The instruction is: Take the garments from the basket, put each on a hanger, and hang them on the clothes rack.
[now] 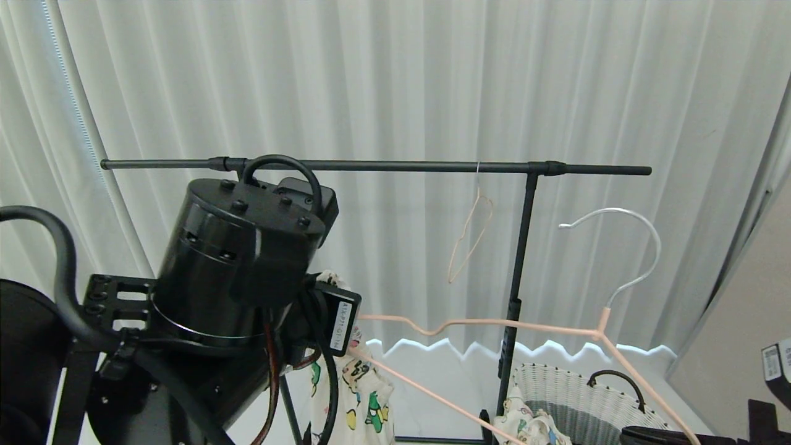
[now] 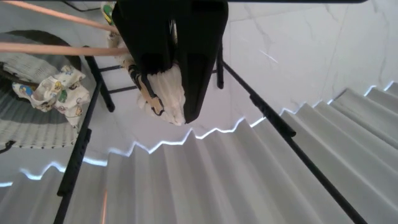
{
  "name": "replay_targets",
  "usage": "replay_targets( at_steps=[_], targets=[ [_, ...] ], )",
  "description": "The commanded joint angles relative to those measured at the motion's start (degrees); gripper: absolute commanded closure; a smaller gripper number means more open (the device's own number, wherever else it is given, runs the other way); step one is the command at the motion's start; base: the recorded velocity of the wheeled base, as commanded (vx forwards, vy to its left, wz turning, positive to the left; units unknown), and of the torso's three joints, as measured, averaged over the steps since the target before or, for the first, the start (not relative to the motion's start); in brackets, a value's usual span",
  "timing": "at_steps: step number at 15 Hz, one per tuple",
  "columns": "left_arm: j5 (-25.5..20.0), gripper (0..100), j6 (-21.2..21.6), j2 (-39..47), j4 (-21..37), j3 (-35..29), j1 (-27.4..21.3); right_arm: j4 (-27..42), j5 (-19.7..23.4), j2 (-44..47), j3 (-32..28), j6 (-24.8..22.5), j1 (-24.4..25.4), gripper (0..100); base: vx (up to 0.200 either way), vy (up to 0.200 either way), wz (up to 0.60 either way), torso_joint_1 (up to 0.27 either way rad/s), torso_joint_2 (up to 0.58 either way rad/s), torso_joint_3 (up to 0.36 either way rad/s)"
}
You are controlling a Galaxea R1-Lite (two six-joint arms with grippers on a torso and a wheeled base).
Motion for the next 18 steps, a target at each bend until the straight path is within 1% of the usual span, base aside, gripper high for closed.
replay_targets(
  at_steps=[1, 2, 4, 7, 8, 9, 10, 11, 13, 15, 16, 18],
  targets=[
    [0.02, 100, -0.33, 0.89, -0.01, -0.42, -0.51, -0.14, -0.01, 2.32, -0.16, -0.06, 0.02, 100, 0.0, 0.0, 0.0, 0.0, 0.0, 0.0],
    [0.02, 100, -0.59, 0.98, -0.01, -0.59, -0.51, -0.41, -0.01, 2.85, -0.42, -0.06, 0.02, 100, 0.0, 0.0, 0.0, 0.0, 0.0, 0.0],
    [0.02, 100, -1.64, 1.24, -0.01, -0.68, -0.51, -5.42, -0.01, 5.75, -0.51, -0.06, -0.07, 100, 0.0, 0.0, 0.0, 0.0, 0.0, 0.0],
    [0.11, 100, -3.75, 1.15, -0.01, -1.91, -0.51, -14.65, -0.36, 14.1, -0.77, 0.03, 0.02, 100, 0.0, 0.0, 0.0, 0.0, 0.0, 0.0],
    [0.11, 100, -3.93, 1.15, -0.01, -2.26, -0.51, -15.44, -0.36, 14.98, -0.95, 0.03, 0.02, 100, 0.0, 0.0, 0.0, 0.0, 0.0, 0.0],
    [0.11, 100, -4.02, 1.24, -0.01, -3.23, -0.51, -17.37, -1.24, 18.4, -1.83, 0.03, 0.02, 100, 0.0, 0.0, 0.0, 0.0, 0.0, 0.0],
    [0.2, 100, -4.1, 1.15, -0.01, -3.58, -0.07, -17.37, -2.38, 19.55, -2.09, 0.03, 0.2, 100, 0.0, 0.0, 0.0, 0.0, 0.0, 0.0],
    [0.11, 100, -4.1, 1.15, -0.01, -3.84, 0.54, -17.37, -2.56, 19.55, -2.0, 0.12, 0.46, 100, 0.0, 0.0, 0.0, 0.0, 0.0, 0.0],
    [0.37, 100, -3.67, 0.54, 0.17, -4.64, 3.09, -15.88, -2.56, 17.35, -1.48, 0.65, 3.8, 100, 0.0, 0.0, 0.0, 0.0, 0.0, 0.0],
    [1.25, 100, 0.82, -0.95, 1.05, -4.28, 4.24, -11.66, -2.47, 14.71, -1.13, 0.91, 5.03, 100, 0.0, 0.0, 0.0, 0.0, 0.0, 0.0],
    [1.34, 100, 2.22, -1.13, 1.14, -4.46, 4.41, -10.95, -2.47, 13.83, -1.21, 1.18, 5.03, 100, 0.0, 0.0, 0.0, 0.0, 0.0, 0.0],
    [1.34, 100, 2.4, -1.04, 2.72, -4.64, 4.41, -11.04, -2.74, 13.74, -2.88, 2.76, 5.03, 100, 0.0, 0.0, 0.0, 0.0, 0.0, 0.0]
  ],
)
